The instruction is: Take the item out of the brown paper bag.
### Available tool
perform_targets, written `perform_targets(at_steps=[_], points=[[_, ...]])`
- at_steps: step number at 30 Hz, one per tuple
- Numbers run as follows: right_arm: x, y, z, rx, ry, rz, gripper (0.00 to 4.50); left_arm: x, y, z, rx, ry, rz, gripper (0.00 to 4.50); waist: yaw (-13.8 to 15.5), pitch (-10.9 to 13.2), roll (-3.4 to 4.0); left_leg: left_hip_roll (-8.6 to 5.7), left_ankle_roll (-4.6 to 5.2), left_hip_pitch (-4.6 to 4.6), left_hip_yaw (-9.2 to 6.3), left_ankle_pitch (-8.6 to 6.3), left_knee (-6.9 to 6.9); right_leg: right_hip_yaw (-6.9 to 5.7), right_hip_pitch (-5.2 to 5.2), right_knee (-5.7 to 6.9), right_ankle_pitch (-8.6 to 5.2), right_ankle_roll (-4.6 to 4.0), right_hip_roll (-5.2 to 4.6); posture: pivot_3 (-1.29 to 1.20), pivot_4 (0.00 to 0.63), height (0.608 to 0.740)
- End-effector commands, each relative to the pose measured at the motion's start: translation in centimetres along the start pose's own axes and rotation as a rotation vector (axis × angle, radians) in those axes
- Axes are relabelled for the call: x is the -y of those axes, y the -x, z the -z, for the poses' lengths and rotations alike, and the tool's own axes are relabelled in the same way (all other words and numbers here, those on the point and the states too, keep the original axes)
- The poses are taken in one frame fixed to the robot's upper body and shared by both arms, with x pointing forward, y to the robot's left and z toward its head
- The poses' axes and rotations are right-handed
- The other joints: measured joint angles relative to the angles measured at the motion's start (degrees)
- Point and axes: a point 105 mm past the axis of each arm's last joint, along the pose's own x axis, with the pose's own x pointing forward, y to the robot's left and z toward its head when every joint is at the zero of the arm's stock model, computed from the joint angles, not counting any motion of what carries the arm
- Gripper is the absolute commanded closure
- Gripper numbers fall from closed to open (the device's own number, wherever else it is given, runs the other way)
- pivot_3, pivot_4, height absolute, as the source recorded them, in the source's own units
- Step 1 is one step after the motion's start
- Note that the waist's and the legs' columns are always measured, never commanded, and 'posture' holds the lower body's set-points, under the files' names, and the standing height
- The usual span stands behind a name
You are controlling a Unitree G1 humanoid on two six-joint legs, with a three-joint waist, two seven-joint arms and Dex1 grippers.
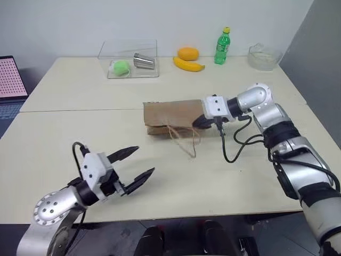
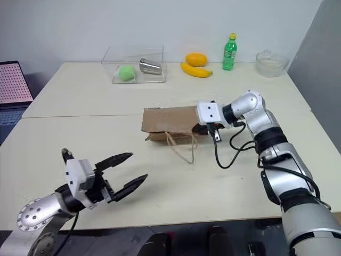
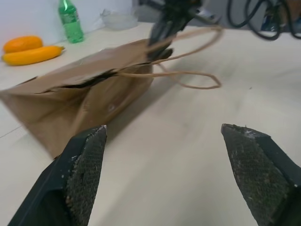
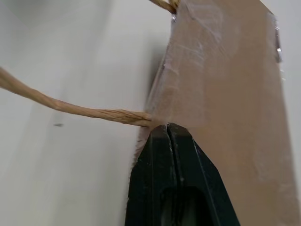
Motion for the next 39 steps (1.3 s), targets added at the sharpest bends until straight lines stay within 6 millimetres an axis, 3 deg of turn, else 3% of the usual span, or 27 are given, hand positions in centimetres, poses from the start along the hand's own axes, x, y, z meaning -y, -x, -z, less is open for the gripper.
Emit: perform_targets(at_steps=[1, 3, 5, 8, 10, 16, 18, 19, 20, 24, 27, 30, 32, 35, 39], points=[[-1.3, 0.5, -1.8, 0.052, 0.032, -0.047, 4.48, -0.2, 1.2, -0.6, -0.008, -0.064, 0.024, 0.42, 0.04, 0.0, 0.0, 0.0, 0.0, 0.0, -0.01, 0.0, 0.0, 0.0, 0.01, -0.01, 0.0, 0.0, -0.01, 0.0, 0.15, 0.74], [-2.5, 0.1, -2.0, 0.063, 0.022, -0.071, 4.48, -0.2, 1.3, -0.5, -0.022, -0.09, 0.047, 0.42, 0.1, 0.01, 0.01, -0.01, 0.0, -0.01, -0.01, 0.0, 0.0, 0.0, 0.01, -0.01, 0.0, 0.0, -0.02, 0.0, 0.15, 0.74], [-3.4, -0.1, -2.4, 0.091, -0.001, -0.071, 4.5, -0.1, 1.0, -0.7, -0.021, -0.131, 0.089, 0.06, 0.16, 0.01, 0.02, -0.01, 0.0, 0.0, 0.0, 0.0, 0.0, -0.01, 0.02, 0.0, -0.01, 0.0, -0.02, 0.0, 0.15, 0.74], [-3.7, 0.3, -3.2, 0.13, -0.036, -0.025, 4.32, -0.4, 0.4, -1.0, -0.016, -0.166, 0.121, 0.01, 0.21, 0.02, 0.03, -0.01, 0.0, 0.0, -0.01, 0.0, 0.0, -0.03, 0.02, 0.0, -0.01, 0.01, -0.01, 0.0, 0.15, 0.74], [-4.1, 0.8, -4.1, 0.182, -0.079, 0.02, 3.91, -0.6, 0.0, -1.3, -0.008, -0.199, 0.158, 0.0, 0.33, 0.01, 0.02, 0.0, 0.0, 0.0, -0.04, 0.0, 0.0, -0.05, 0.02, -0.01, -0.01, 0.01, -0.01, 0.0, 0.15, 0.74], [-6.6, 2.3, -5.1, 0.231, -0.213, 0.109, 1.75, -1.2, -1.3, -2.4, 0.045, -0.272, 0.212, 0.0, 0.96, 0.01, 0.01, -0.01, -0.01, -0.07, -0.08, -0.01, -0.01, -0.09, 0.02, -0.09, -0.01, 0.02, -0.02, 0.0, 0.15, 0.74], [-7.4, 2.5, -5.3, 0.236, -0.25, 0.129, 1.75, -1.5, -1.6, -2.5, 0.051, -0.278, 0.22, 0.0, 1.0, 0.01, 0.01, -0.01, 0.0, -0.06, -0.05, -0.01, -0.01, -0.09, 0.03, -0.12, -0.01, 0.02, -0.02, 0.0, 0.15, 0.74], [-7.8, 2.6, -5.4, 0.243, -0.275, 0.152, 1.37, -1.7, -1.7, -2.5, 0.053, -0.278, 0.224, 0.0, 0.95, 0.01, 0.01, -0.01, 0.0, -0.06, -0.04, -0.01, -0.01, -0.08, 0.03, -0.12, -0.01, 0.02, -0.02, 0.0, 0.15, 0.74], [-8.0, 2.7, -5.6, 0.261, -0.308, 0.18, 1.39, -1.7, -1.9, -2.5, 0.057, -0.27, 0.233, 0.0, 1.0, 0.01, 0.01, 0.01, 0.0, -0.05, -0.02, -0.01, -0.02, -0.07, 0.03, -0.12, -0.01, 0.02, -0.01, 0.0, 0.15, 0.74], [-5.9, 4.4, -6.5, 0.343, -0.382, 0.352, 0.06, -1.3, -2.7, -2.7, 0.09, -0.202, 0.227, 0.0, 0.74, 0.01, 0.01, 0.0, 0.0, -0.04, 0.01, -0.01, -0.02, -0.03, 0.03, -0.11, -0.01, 0.04, -0.01, 0.0, 0.15, 0.74], [-4.0, 5.5, -6.6, 0.35, -0.402, 0.459, 0.02, -1.4, -3.0, -3.1, 0.114, -0.119, 0.16, 0.0, 0.8, 0.01, 0.01, 0.0, 0.0, -0.05, -0.04, -0.01, 0.01, -0.07, 0.04, -0.1, -0.01, 0.04, -0.01, 0.0, 0.15, 0.74], [-1.0, 6.3, -6.6, 0.36, -0.393, 0.564, 0.02, -1.4, -3.3, -3.7, 0.144, -0.011, 0.081, 0.0, 0.51, 0.01, 0.01, 0.01, 0.0, -0.03, -0.03, -0.01, 0.0, -0.05, 0.04, -0.08, -0.01, 0.04, -0.01, 0.0, 0.15, 0.74], [1.1, 6.8, -6.2, 0.333, -0.346, 0.638, 0.38, -1.5, -3.5, -4.1, 0.163, 0.028, 0.038, 0.0, 0.5, 0.01, 0.01, 0.01, 0.0, -0.02, -0.06, -0.01, 0.0, -0.08, 0.05, -0.06, -0.01, 0.04, -0.01, 0.0, 0.15, 0.74], [4.9, 7.7, -5.1, 0.285, -0.307, 0.744, 1.34, -1.2, -3.8, -4.8, 0.197, 0.059, 0.003, 0.0, 0.37, 0.01, 0.01, -0.01, 0.0, -0.02, -0.05, 0.0, 0.0, -0.09, 0.04, -0.06, -0.01, 0.03, -0.01, 0.0, 0.15, 0.74], [9.5, 7.7, -2.0, 0.121, -0.275, 0.84, 2.83, -1.1, -3.9, -5.1, 0.218, 0.052, -0.019, 0.0, 0.04, 0.01, 0.01, -0.02, -0.01, 0.0, 0.03, 0.0, -0.01, -0.03, 0.02, -0.04, 0.0, 0.02, -0.01, 0.0, 0.15, 0.74]])
